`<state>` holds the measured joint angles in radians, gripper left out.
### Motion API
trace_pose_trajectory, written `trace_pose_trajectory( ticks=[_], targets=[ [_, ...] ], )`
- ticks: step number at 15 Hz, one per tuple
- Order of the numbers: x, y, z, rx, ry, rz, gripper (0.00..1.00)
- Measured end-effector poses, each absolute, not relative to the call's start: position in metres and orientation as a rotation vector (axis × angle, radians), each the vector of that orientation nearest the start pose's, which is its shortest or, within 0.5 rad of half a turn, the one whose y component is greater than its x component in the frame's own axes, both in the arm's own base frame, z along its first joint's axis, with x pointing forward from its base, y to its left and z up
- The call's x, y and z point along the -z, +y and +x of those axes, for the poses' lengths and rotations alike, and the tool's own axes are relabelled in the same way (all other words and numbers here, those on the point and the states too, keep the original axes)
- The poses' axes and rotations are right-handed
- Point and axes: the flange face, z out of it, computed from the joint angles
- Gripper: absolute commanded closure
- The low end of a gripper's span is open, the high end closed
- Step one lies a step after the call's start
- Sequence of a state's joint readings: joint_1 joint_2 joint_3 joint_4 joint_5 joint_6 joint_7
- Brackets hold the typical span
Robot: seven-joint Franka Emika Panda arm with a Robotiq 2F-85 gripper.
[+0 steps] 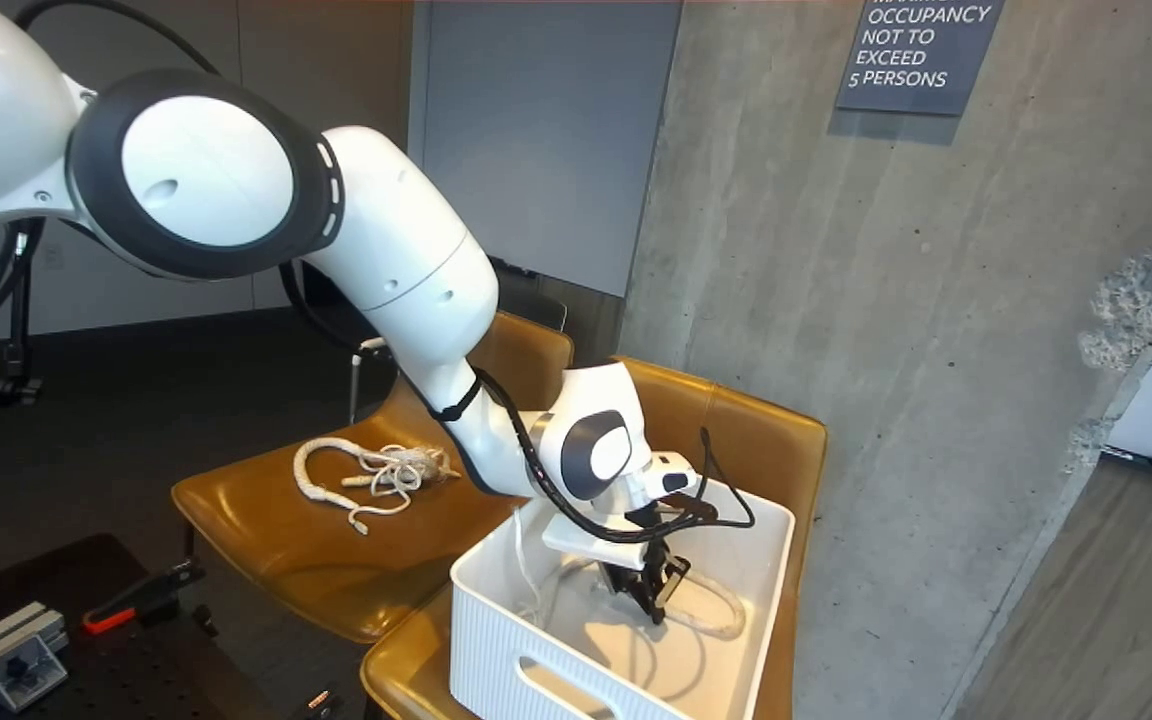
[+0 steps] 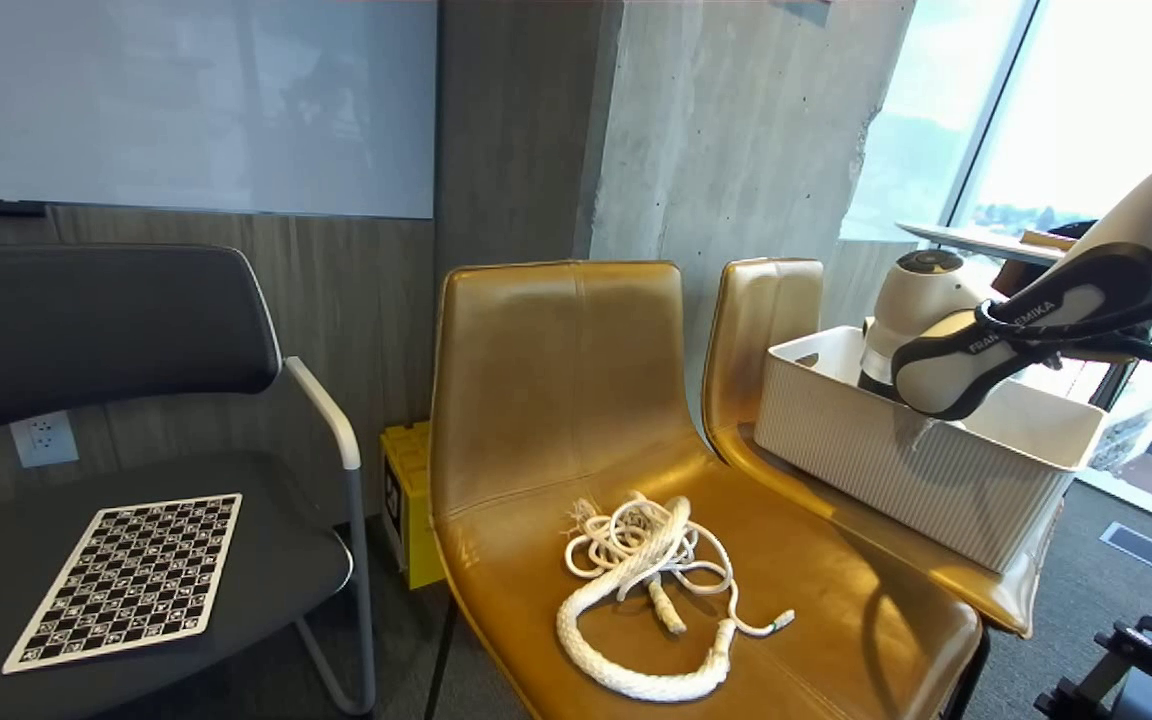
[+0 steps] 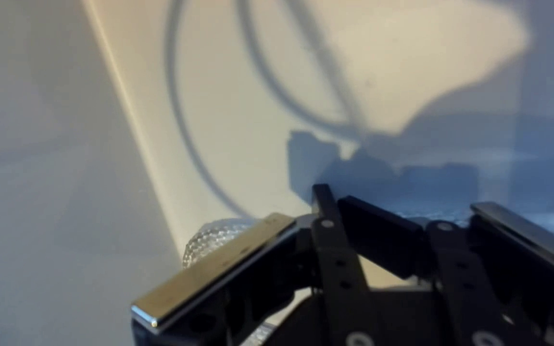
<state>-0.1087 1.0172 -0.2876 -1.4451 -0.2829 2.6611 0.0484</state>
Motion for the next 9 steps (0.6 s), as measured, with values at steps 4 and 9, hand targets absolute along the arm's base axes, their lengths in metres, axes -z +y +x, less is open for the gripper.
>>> trace_pose_trajectory(
  ticks=[4, 9],
  targets=[
    [-0.132, -0.19, 0.71, 0.312, -0.107, -3.507, 0.99],
    [-0.212, -0.097, 0.734, 0.401, -0.453, -3.476, 0.99]
  ],
)
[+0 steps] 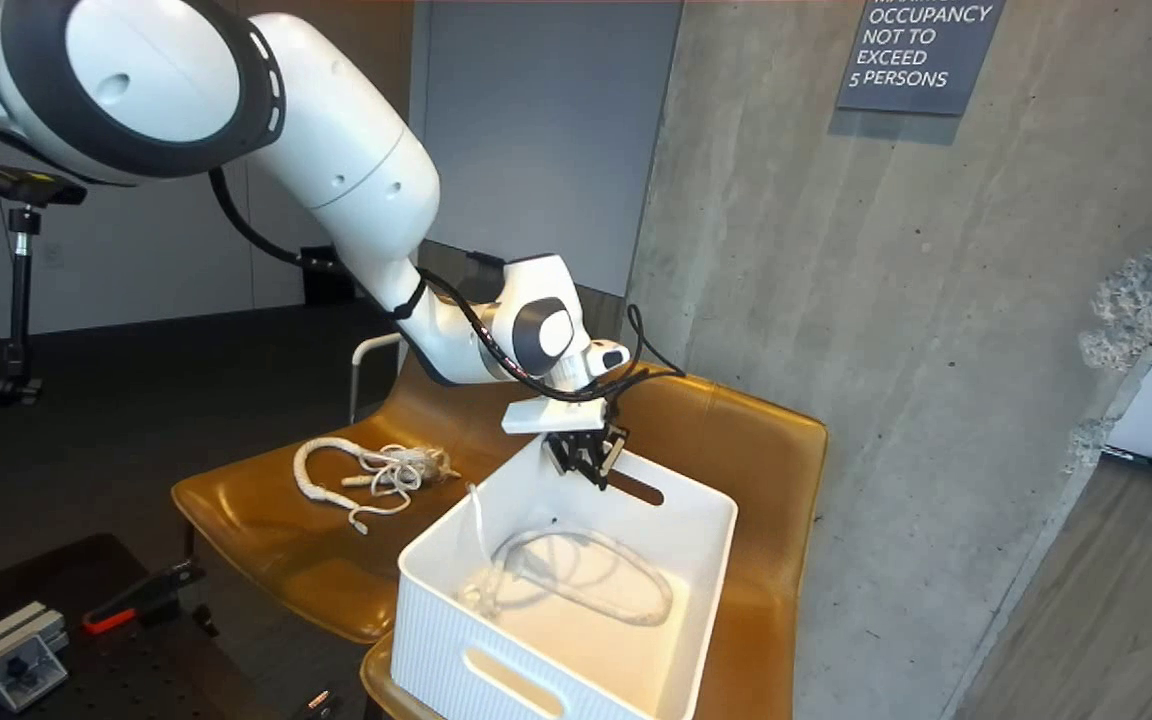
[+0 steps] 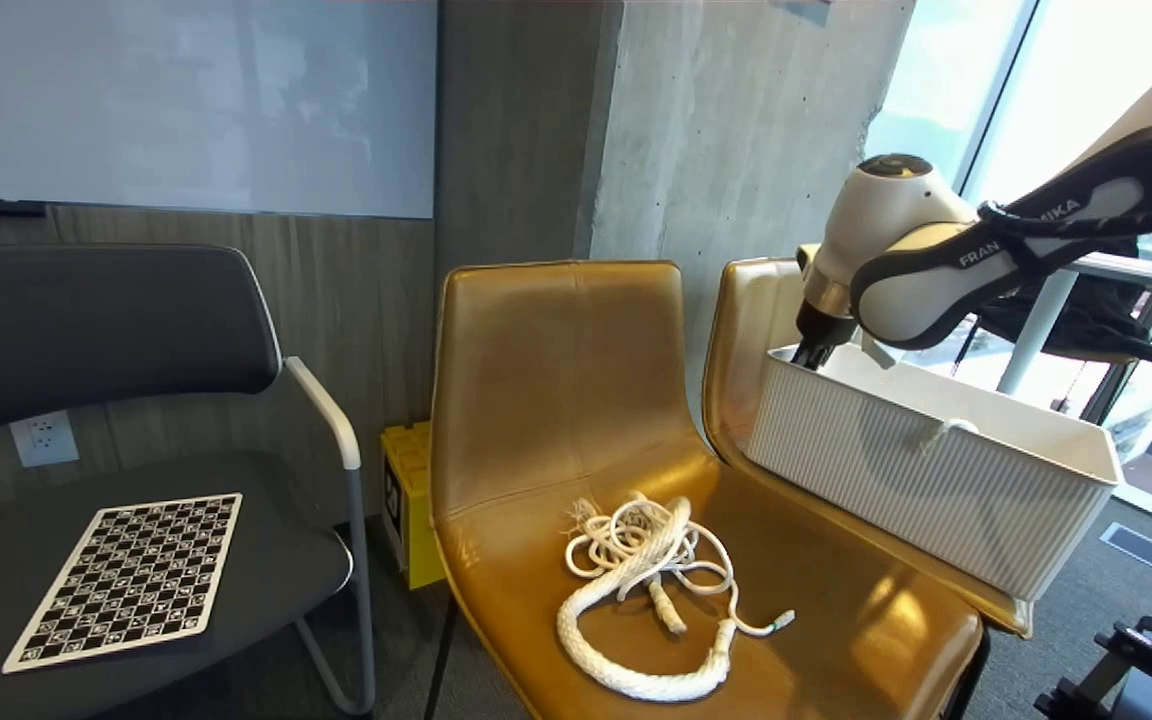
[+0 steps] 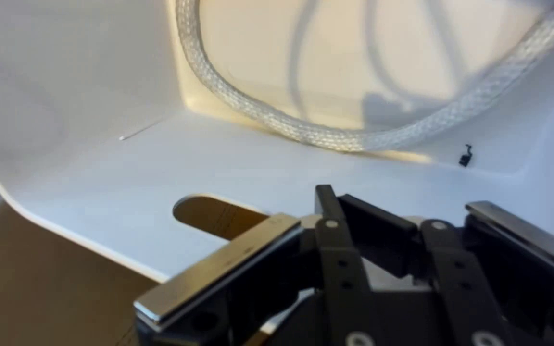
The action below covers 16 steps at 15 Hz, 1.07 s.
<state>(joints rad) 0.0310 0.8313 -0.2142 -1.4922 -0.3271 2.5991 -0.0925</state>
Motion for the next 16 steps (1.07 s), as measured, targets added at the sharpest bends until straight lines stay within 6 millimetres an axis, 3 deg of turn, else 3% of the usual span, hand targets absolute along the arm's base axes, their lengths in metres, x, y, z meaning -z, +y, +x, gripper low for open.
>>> trace_pose_trajectory(
  ticks=[4, 9, 10, 11, 13, 16],
  targets=[
    [-0.282, -0.038, 0.738, 0.406, -0.621, -3.476, 0.99],
    [-0.342, -0.022, 0.735, 0.44, -0.729, -3.485, 0.99],
    [-0.351, -0.022, 0.734, 0.439, -0.745, -3.486, 0.71],
    [-0.357, -0.022, 0.733, 0.427, -0.761, -3.487, 0.7],
    [-0.362, -0.026, 0.729, 0.368, -0.806, -3.484, 0.56],
    [-0.347, -0.047, 0.719, 0.255, -0.821, -3.484, 0.35]
  ],
)
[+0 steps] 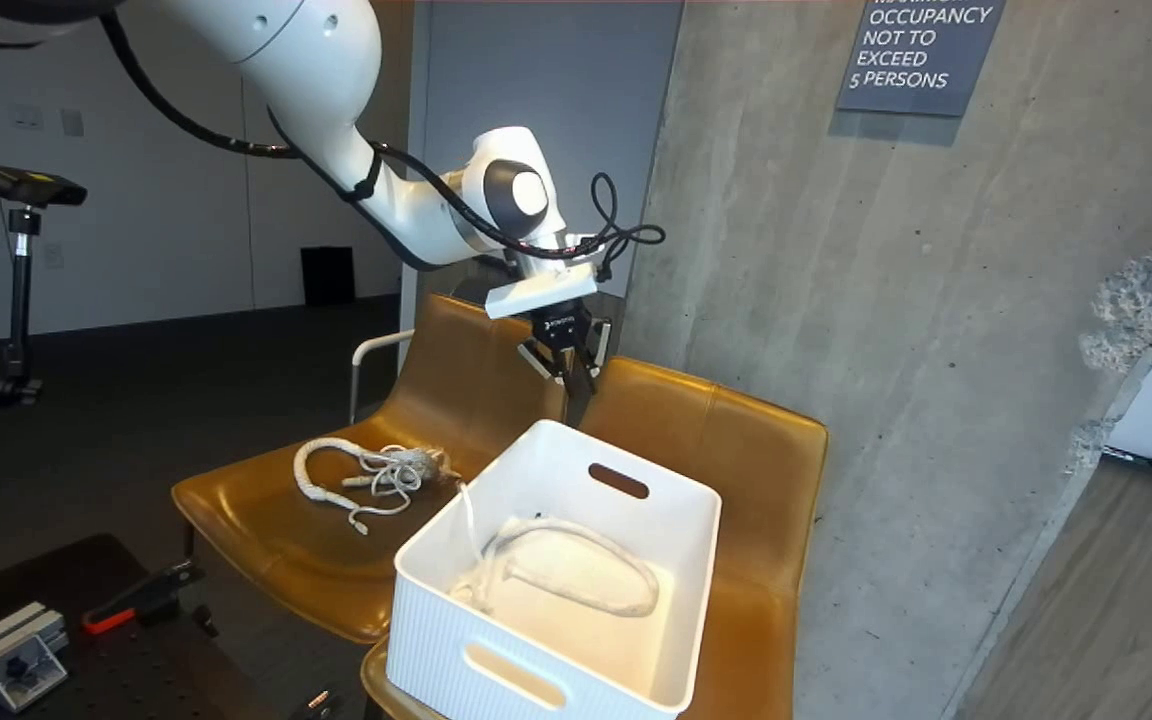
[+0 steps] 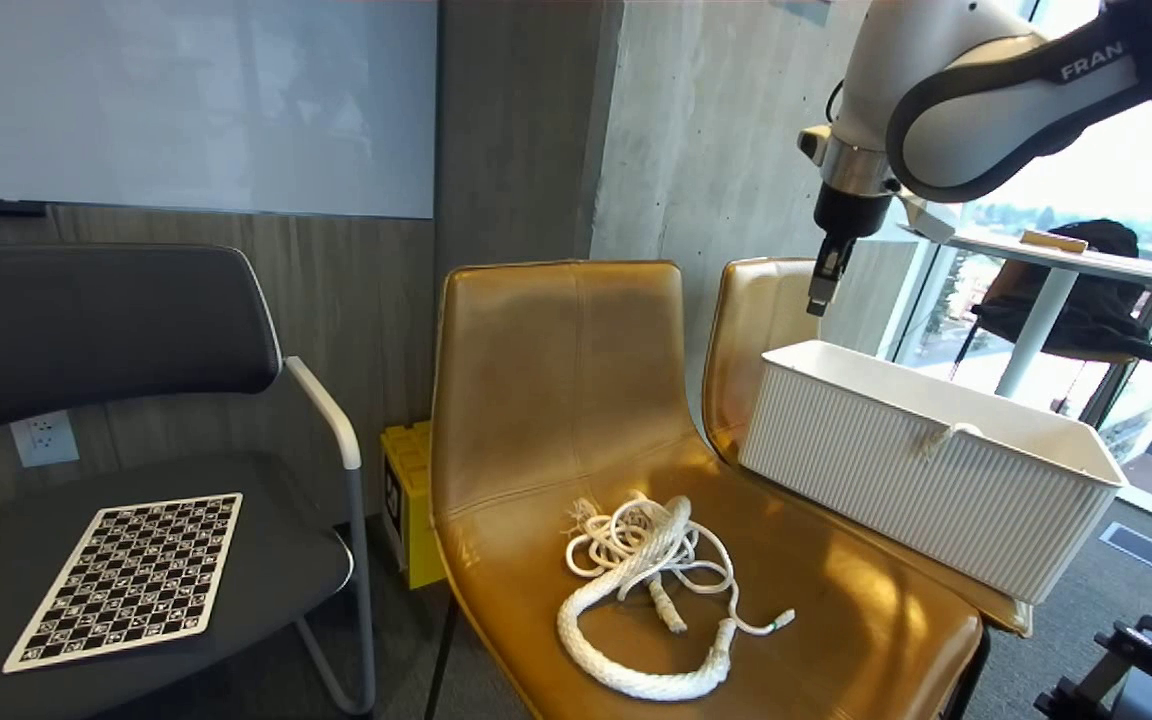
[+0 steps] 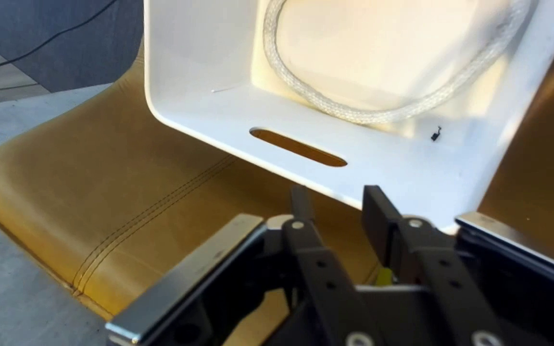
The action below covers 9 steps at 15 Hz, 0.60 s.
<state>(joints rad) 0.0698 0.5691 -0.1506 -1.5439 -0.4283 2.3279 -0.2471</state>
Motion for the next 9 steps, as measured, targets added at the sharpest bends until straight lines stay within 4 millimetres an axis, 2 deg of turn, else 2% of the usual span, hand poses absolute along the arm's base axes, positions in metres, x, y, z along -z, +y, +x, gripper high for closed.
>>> trace_pose_trajectory(
  ticks=[4, 6, 9],
  targets=[
    [-0.292, -0.094, 0.697, 0.14, -0.757, -3.473, 0.05],
    [-0.255, -0.117, 0.687, 0.128, -0.721, -3.459, 0.0],
    [-0.197, -0.144, 0.678, 0.142, -0.648, -3.427, 0.0]
  ],
)
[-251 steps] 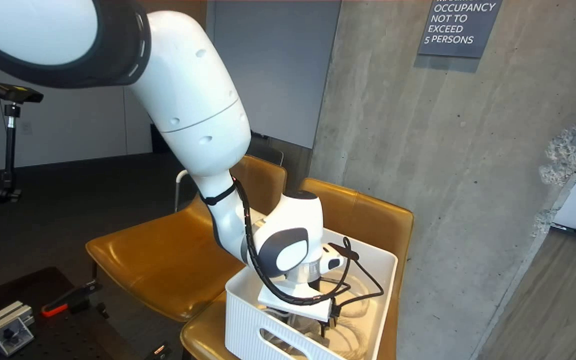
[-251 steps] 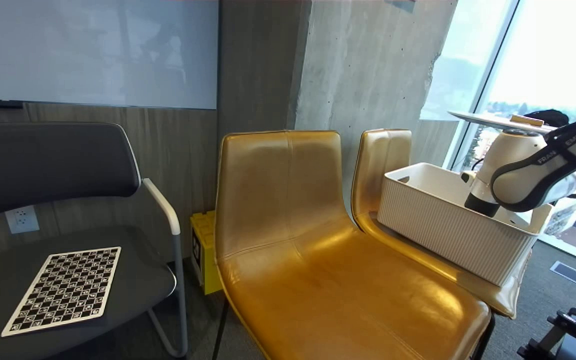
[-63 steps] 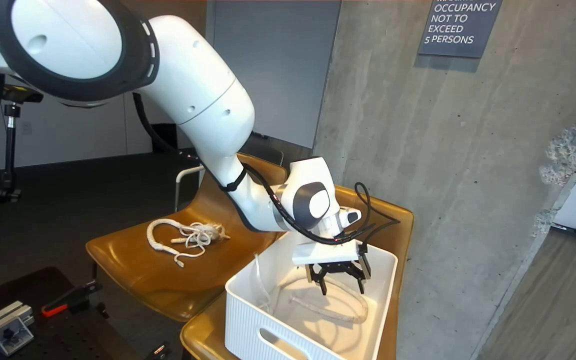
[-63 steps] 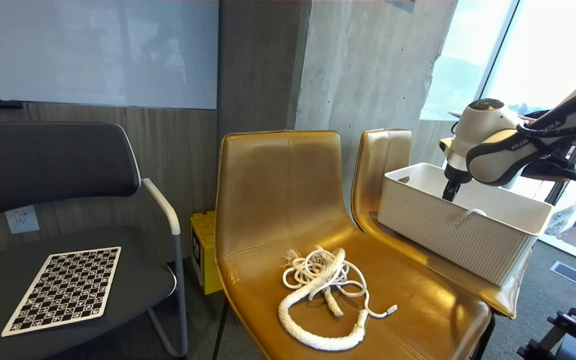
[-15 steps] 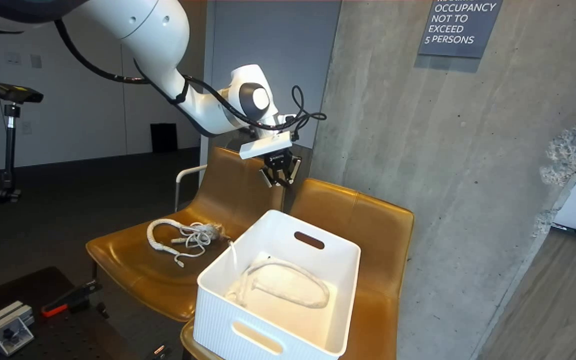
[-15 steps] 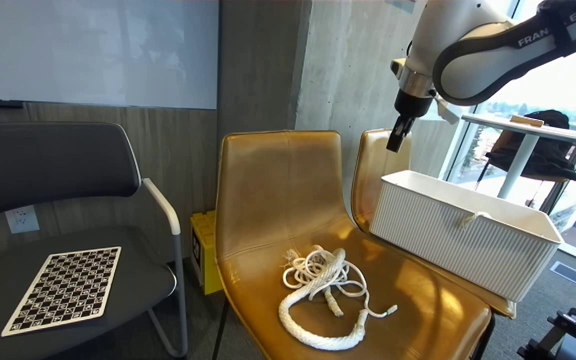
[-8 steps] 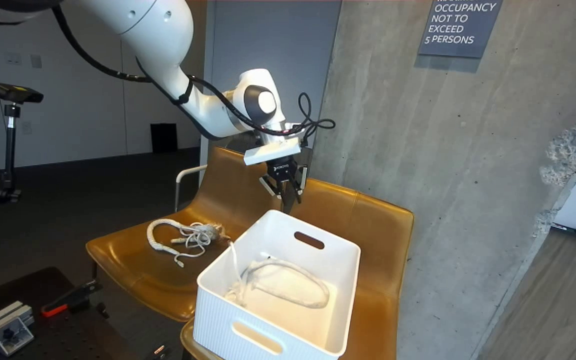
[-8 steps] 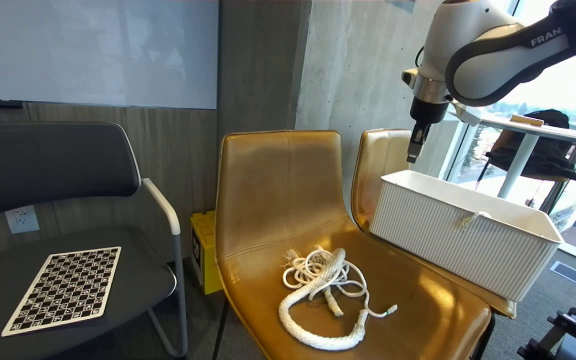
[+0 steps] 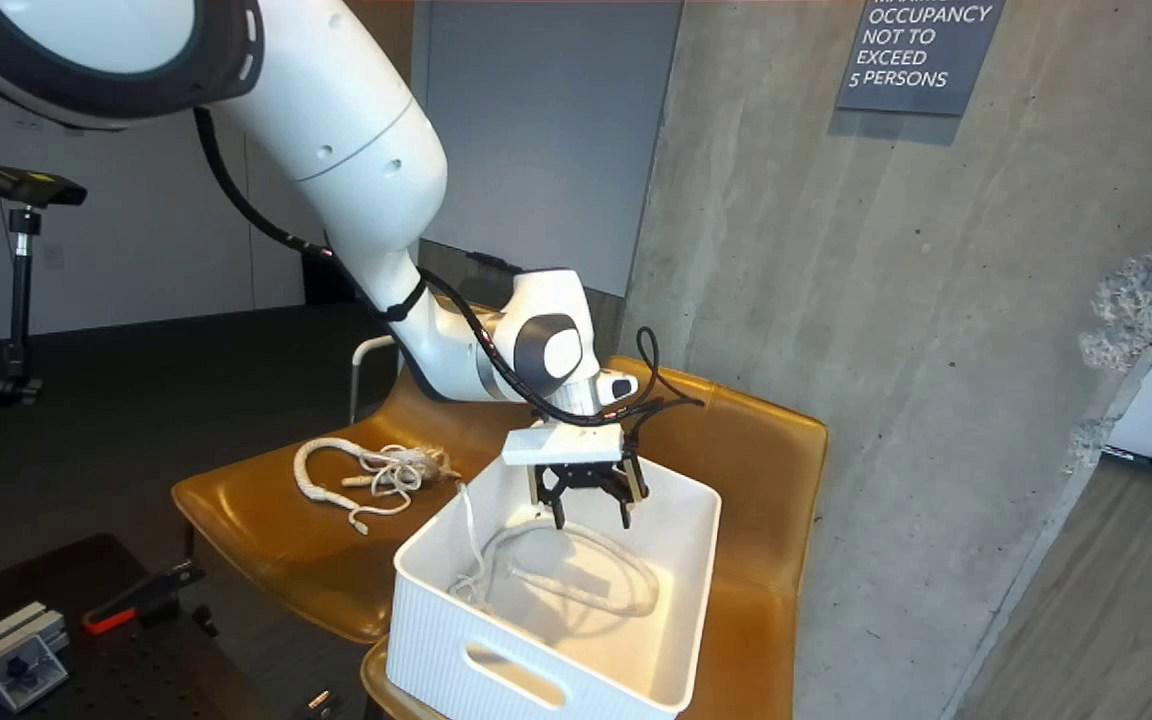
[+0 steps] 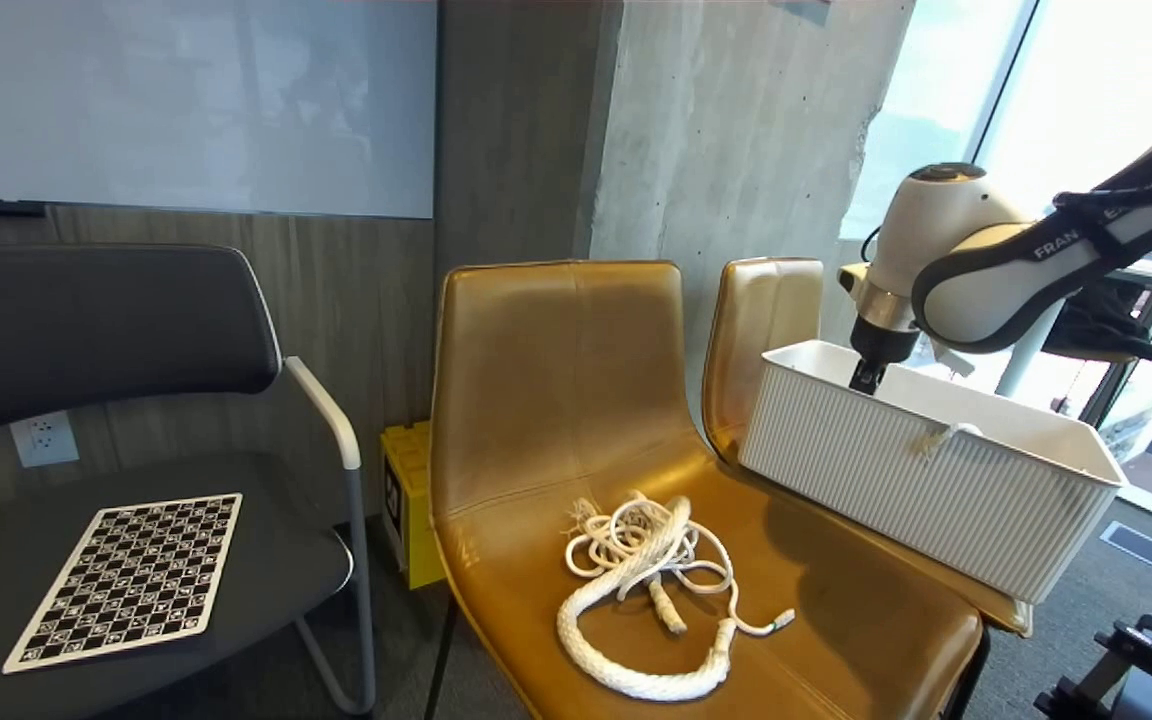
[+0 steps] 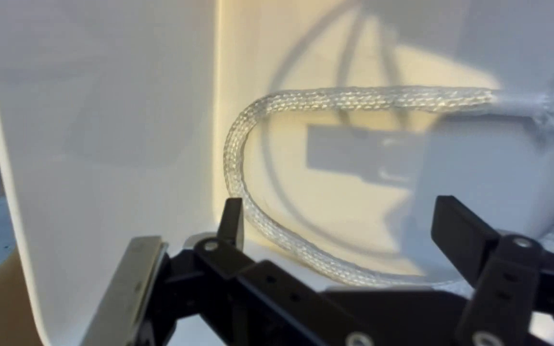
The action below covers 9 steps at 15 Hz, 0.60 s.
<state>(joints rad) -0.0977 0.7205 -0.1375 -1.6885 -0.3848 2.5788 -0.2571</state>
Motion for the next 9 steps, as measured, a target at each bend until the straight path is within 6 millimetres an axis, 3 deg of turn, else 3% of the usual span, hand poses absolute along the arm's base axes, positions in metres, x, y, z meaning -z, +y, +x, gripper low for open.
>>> trace_pose_trajectory(
  ticks=[3, 6, 8, 9],
  targets=[
    [-0.147, -0.157, 0.679, 0.172, -0.597, -3.391, 0.0],
    [-0.115, -0.164, 0.691, 0.196, -0.576, -3.377, 0.0],
    [-0.106, -0.169, 0.702, 0.22, -0.574, -3.381, 0.26],
    [-0.104, -0.172, 0.708, 0.23, -0.573, -3.384, 0.32]
  ],
)
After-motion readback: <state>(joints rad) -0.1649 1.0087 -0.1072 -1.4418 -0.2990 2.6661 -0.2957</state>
